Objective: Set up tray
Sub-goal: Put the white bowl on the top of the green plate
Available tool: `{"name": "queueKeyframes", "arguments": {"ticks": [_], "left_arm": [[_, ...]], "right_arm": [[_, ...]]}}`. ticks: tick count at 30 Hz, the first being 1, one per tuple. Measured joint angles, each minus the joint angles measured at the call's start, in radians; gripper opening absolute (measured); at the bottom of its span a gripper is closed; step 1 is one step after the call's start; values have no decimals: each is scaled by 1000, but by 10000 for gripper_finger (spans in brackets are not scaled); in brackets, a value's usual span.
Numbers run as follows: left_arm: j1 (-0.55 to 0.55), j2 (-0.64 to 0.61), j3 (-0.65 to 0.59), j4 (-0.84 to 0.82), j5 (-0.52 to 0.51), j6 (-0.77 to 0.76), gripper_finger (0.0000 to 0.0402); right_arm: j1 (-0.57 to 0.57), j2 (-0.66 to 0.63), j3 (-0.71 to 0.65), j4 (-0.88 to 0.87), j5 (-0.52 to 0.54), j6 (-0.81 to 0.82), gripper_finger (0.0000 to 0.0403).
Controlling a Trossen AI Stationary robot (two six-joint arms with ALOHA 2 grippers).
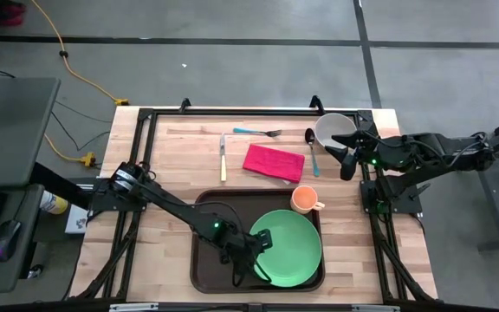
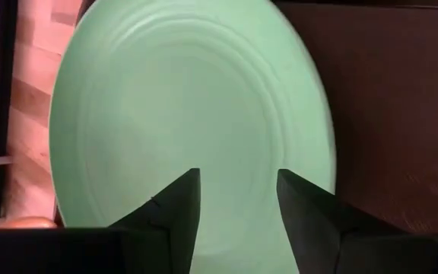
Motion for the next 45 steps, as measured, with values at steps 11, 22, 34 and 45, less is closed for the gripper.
{"name": "queueKeyframes", "arguments": {"ticks": [11,22,34,45], "left_arm": [[94,-41,333,-282,-255,47,176],[466,-272,405,-408,-46,-191,143],[749,-422,407,-467,188,-176,117],[974,-470,406,-553,469,-2,111]], "right_arm": [[-19,1,0,23,99,-45,209],[-210,93,239,-3,63,-279,209],[-648,480,837,-595,-137,-429,209],[-1111,738,932,-677,-617,-461,209]]}}
